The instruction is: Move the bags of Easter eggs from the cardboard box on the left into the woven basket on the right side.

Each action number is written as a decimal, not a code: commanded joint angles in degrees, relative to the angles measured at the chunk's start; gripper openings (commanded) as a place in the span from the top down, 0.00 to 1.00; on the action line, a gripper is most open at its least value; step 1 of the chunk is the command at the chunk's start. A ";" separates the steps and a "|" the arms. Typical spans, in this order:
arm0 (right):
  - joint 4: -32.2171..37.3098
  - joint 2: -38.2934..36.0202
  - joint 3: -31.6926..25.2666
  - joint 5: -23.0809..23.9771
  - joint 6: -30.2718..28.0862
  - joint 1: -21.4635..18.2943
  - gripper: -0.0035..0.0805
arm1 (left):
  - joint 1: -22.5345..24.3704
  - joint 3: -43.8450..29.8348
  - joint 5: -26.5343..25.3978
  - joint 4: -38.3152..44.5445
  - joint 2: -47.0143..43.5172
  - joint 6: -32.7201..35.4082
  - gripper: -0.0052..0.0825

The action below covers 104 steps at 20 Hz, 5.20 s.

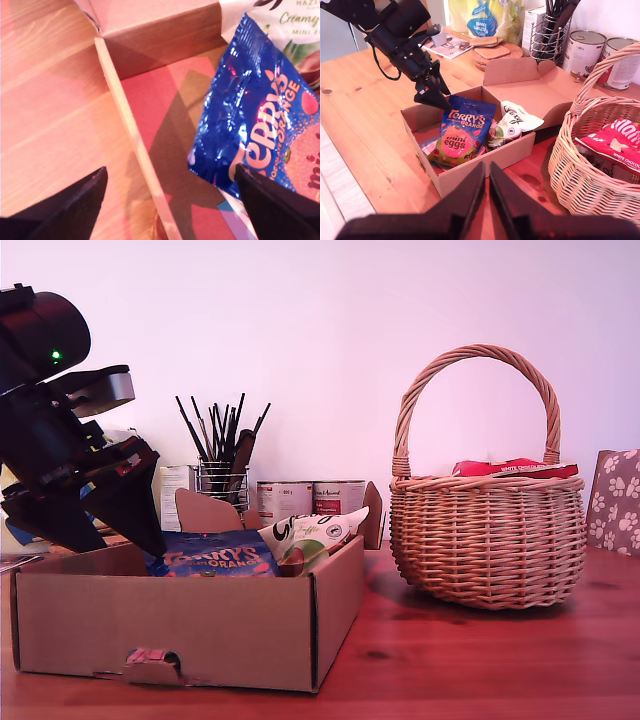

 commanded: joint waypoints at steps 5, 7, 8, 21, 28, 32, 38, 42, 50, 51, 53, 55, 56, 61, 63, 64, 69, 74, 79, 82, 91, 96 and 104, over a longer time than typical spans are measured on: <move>0.09 1.03 -1.73 0.46 0.26 -0.39 0.96 | 0.15 -0.55 0.09 2.51 -0.48 -0.79 0.13; 0.00 1.16 -1.73 0.48 0.26 -0.39 0.96 | 0.15 -0.55 0.09 2.01 -0.50 -0.74 0.13; 0.04 1.22 -1.73 0.48 0.26 -0.39 0.96 | 0.15 -0.55 0.04 1.95 -0.55 -0.70 0.13; 0.00 1.40 -1.73 0.46 0.26 -0.39 0.96 | -8.11 -0.52 4.15 -4.48 -14.84 4.37 0.13; -0.02 1.40 -1.73 0.46 0.28 -0.39 0.96 | -9.18 -0.52 4.74 5.75 -12.11 12.33 0.13; 0.00 1.40 -1.73 0.46 0.26 -0.39 0.96 | -8.22 1.03 5.73 8.07 -4.39 12.59 0.13; -1.01 1.40 -1.73 0.44 0.28 -0.39 0.96 | -7.21 6.16 5.64 8.94 6.67 14.12 0.13; -1.33 1.40 -1.73 0.44 0.28 -0.39 0.96 | -6.67 6.99 8.48 4.28 9.29 13.11 0.13; -1.36 1.40 -1.73 0.44 0.26 -0.39 0.96 | -6.64 9.20 18.67 -5.66 9.29 9.05 0.13; -1.38 1.40 -1.73 0.44 0.28 -0.39 0.96 | -6.69 10.23 20.06 -7.76 9.25 9.05 0.13; -1.51 1.40 -1.73 0.44 0.28 -0.39 0.96 | -7.43 12.59 21.90 -12.28 9.22 9.07 0.13; -1.79 1.40 -1.73 0.44 0.26 -0.39 0.96 | -8.98 14.29 21.81 -16.37 9.22 9.09 0.13; -1.95 1.40 -1.73 0.44 0.28 -0.39 0.96 | -9.86 14.49 21.53 -17.33 9.22 9.03 0.13; -2.95 1.40 -1.73 0.44 0.28 -0.39 0.96 | -15.69 14.49 11.56 -20.33 9.38 9.29 0.13; -3.06 1.40 -1.73 0.44 0.28 -0.39 0.96 | -16.96 14.49 6.95 -19.54 9.60 9.14 0.13; -3.04 1.40 -1.73 0.44 0.28 -0.39 0.96 | -17.14 14.49 6.16 -19.41 9.68 9.01 0.13; -3.02 1.40 -1.73 0.44 0.28 -0.39 0.96 | -17.14 14.47 5.97 -18.75 13.55 8.59 0.13; -3.02 1.40 -1.73 0.44 0.26 -0.39 0.96 | -17.42 14.47 5.92 -15.82 18.58 8.20 0.14; -3.02 1.40 -1.73 0.44 0.28 -0.39 0.96 | -17.42 14.47 3.15 -14.93 20.15 8.15 0.66; -3.02 1.40 -1.73 0.44 0.26 -0.39 0.96 | -17.40 14.49 3.17 -14.93 19.87 8.48 0.82; -3.02 1.40 -1.73 0.46 0.26 -0.39 0.96 | -17.33 14.49 0.39 -16.76 5.44 7.89 0.82; -3.21 0.96 -1.73 6.34 2.36 -0.61 0.97 | -17.62 14.49 -1.44 -10.56 -5.46 -0.66 0.82; -12.11 -10.80 1.51 19.45 7.76 -0.66 0.97 | -26.99 14.49 -4.28 12.33 -5.42 -6.32 0.82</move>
